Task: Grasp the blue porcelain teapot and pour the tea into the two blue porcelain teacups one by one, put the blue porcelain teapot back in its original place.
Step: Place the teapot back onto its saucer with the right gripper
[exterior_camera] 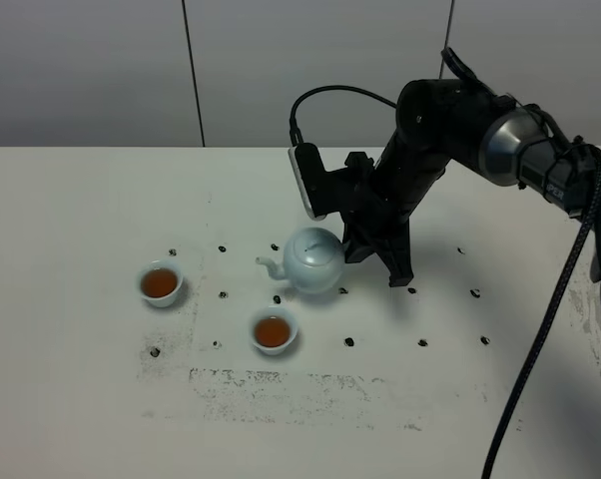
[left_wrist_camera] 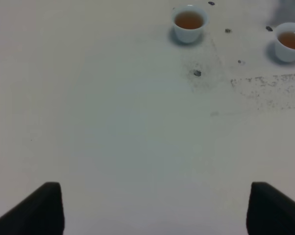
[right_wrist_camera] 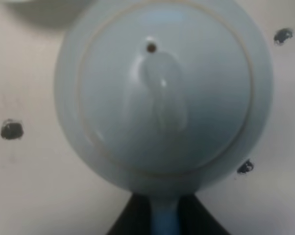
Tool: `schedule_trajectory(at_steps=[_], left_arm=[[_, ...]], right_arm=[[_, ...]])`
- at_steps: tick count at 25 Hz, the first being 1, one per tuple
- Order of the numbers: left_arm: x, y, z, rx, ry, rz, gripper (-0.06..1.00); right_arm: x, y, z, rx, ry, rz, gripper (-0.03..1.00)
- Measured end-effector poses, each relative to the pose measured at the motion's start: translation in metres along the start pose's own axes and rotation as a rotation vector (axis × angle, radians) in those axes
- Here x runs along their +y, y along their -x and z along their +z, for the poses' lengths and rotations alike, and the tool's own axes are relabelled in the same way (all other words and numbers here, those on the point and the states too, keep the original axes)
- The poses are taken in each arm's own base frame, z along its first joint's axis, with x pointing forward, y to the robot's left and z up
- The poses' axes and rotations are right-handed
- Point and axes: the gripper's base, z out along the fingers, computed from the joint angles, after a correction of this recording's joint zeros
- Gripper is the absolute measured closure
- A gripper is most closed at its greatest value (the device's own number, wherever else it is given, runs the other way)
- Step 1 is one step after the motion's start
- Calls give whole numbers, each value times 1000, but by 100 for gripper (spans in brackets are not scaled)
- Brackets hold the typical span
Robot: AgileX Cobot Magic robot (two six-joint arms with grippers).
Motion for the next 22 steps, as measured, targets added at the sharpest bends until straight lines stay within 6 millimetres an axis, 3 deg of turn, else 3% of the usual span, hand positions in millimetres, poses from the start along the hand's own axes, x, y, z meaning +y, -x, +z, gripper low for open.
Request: schedule_trajectory(at_steps=[6, 9, 16, 22], left_arm=[[0, 0, 0, 0, 0, 0, 18], [0, 0, 0, 0, 0, 0, 18], [0, 0, 0, 0, 0, 0, 18], [0, 0, 0, 0, 0, 0, 18]], right_arm=[[-1, -14, -51, -22, -32, 152, 93], [1, -28, -67, -12, -8, 245, 93], [1, -63, -84, -35, -21, 415, 93], [37, -92, -86, -49, 1, 555, 93]])
